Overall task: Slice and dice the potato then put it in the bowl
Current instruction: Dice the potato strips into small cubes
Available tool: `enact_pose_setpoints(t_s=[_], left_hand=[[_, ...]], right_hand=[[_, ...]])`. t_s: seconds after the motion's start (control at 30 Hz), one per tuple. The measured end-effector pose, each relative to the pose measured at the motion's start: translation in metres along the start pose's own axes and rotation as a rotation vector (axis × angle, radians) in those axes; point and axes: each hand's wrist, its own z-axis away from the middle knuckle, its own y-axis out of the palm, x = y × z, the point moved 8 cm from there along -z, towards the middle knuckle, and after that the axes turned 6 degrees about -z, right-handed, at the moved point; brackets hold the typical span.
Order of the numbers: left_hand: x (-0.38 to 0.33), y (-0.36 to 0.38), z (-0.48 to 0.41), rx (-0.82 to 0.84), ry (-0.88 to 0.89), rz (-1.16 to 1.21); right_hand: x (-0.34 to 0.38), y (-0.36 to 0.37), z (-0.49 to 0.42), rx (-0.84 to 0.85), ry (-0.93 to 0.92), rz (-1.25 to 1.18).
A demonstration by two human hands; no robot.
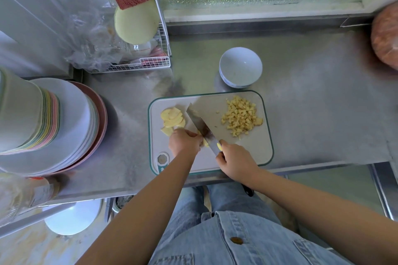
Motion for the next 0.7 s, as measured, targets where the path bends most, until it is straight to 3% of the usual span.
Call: enact_pose_setpoints(t_s=[0.23,0.4,0.53,0.7], left_hand=[[-0.001,-0.001,0.001,0.002,0.065,-0.072],[-0.004,-0.013,0.008,-0.028,0.127,-0.029],[-0.016,-0.008,0.016,0.084,0.192,0.285],[-0.019,-0.001,0.024,0.083,0.184,0.249]], right_hand=[[-0.012,-0.040,-0.007,-0.118,0.027,-0.166],[-0.014,-0.045,0.002,-0.128,0.012,-0.047],[0.003,-0.040,0.013,-0.231,-0.126,0.091],[0.022,-0.026,0.022,-0.208,-0.289,0.109]])
